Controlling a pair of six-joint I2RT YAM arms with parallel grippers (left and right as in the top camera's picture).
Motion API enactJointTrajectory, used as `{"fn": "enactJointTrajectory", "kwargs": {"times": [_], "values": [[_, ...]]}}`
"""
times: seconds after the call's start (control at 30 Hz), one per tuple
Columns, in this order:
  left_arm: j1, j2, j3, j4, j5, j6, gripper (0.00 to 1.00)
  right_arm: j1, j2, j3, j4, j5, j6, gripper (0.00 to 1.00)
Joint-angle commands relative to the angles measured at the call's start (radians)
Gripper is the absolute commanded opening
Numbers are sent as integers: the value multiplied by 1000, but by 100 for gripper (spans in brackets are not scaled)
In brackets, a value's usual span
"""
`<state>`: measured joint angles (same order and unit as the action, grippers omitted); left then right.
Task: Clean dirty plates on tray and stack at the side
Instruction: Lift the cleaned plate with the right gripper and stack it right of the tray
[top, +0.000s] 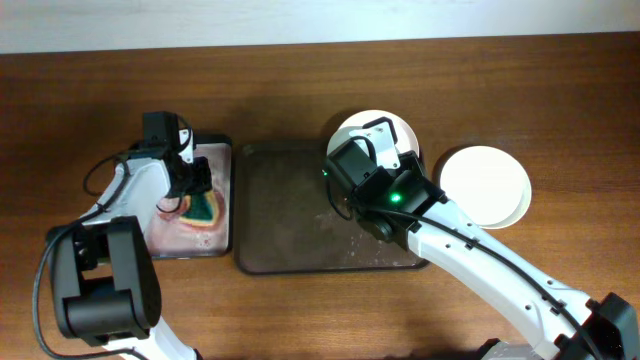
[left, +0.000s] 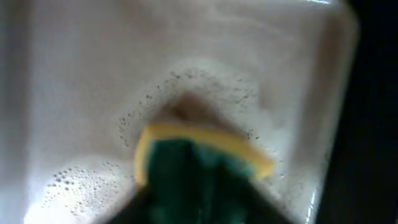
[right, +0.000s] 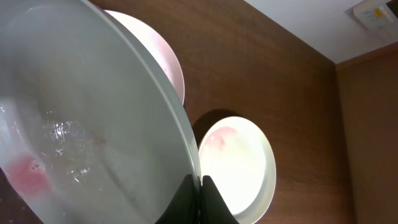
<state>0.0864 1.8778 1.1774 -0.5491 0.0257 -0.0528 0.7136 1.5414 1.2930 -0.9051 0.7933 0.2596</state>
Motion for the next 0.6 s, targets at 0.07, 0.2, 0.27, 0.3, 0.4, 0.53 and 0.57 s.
{"fn": "enactJointTrajectory", "kwargs": {"times": [0.07,0.2,0.27,0.3,0.4,0.53,0.57], "values": [[2,7,28,-154,9,1,89,6,-28,16,4,30,10,4],[2,7,27,-240,8,2,87,6,-28,16,4,25,11,4],[2,7,27,-261,8,1,79,6,-28,16,4,23,10,4],[2,7,27,-268,8,2,73,6,-28,16,4,23,11,4],[2,7,27,-269,8,2,31,6,-28,16,4,19,11,4],[2,7,27,-282,-2,2,0,6,-28,16,4,19,11,4],[2,7,28,-282,-10,2,0,6,-28,16,4,19,11,4]]}}
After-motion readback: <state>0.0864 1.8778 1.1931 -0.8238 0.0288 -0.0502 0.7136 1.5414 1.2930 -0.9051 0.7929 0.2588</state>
